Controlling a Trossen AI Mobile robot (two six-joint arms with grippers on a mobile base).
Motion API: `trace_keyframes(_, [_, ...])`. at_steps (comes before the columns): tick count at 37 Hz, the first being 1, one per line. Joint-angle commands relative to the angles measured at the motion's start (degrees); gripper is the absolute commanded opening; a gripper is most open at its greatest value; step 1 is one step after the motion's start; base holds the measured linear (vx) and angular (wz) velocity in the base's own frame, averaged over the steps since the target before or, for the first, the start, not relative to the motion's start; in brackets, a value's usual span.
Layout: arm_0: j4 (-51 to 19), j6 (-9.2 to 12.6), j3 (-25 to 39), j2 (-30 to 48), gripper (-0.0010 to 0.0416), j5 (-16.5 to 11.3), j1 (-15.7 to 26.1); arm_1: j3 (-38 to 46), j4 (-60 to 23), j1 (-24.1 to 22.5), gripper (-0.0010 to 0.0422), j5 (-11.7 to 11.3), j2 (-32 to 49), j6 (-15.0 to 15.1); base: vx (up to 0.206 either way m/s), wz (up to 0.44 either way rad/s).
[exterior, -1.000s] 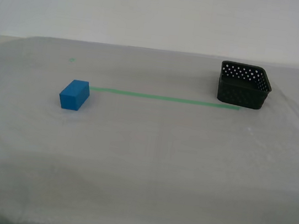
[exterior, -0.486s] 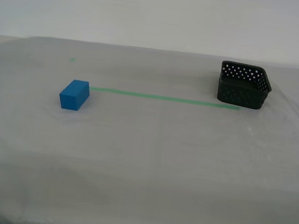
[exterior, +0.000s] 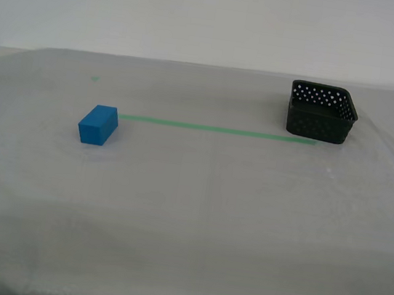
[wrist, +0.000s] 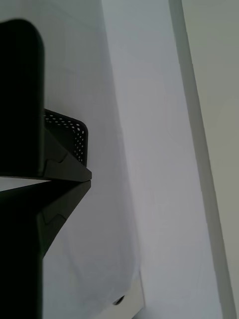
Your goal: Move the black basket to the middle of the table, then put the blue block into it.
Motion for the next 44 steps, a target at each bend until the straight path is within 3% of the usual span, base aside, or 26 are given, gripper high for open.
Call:
trace_keyframes(1, [-1.01, 2.84, 0.0, 0.0, 0.0, -0.09, 0.0, 0.02, 0.22, 0.02, 0.0, -0.04, -0.02, 0.11, 0.0, 0.0])
trace_keyframes(9, [-2.38, 7.58, 0.07, 1.66, 0.0, -0.11, 0.02, 0.02, 0.24, 0.0, 0.0, -0.04, -0.02, 0.11, 0.0, 0.0])
trace_keyframes(13, [-3.02, 8.61, 0.02, 2.95, 0.0, -0.09, 0.02, 0.02, 0.24, 0.0, 0.0, -0.04, -0.02, 0.11, 0.0, 0.0])
trace_keyframes(27, [-6.62, 8.83, 2.43, 11.56, 0.0, -0.28, 0.04, 0.02, 0.22, 0.0, 0.0, -0.04, -0.02, 0.11, 0.0, 0.0])
trace_keyframes(44, [-19.43, 8.44, 16.11, 25.68, 0.0, -1.05, 0.09, 0.02, 0.22, 0.0, 0.0, -0.04, -0.02, 0.11, 0.0, 0.0])
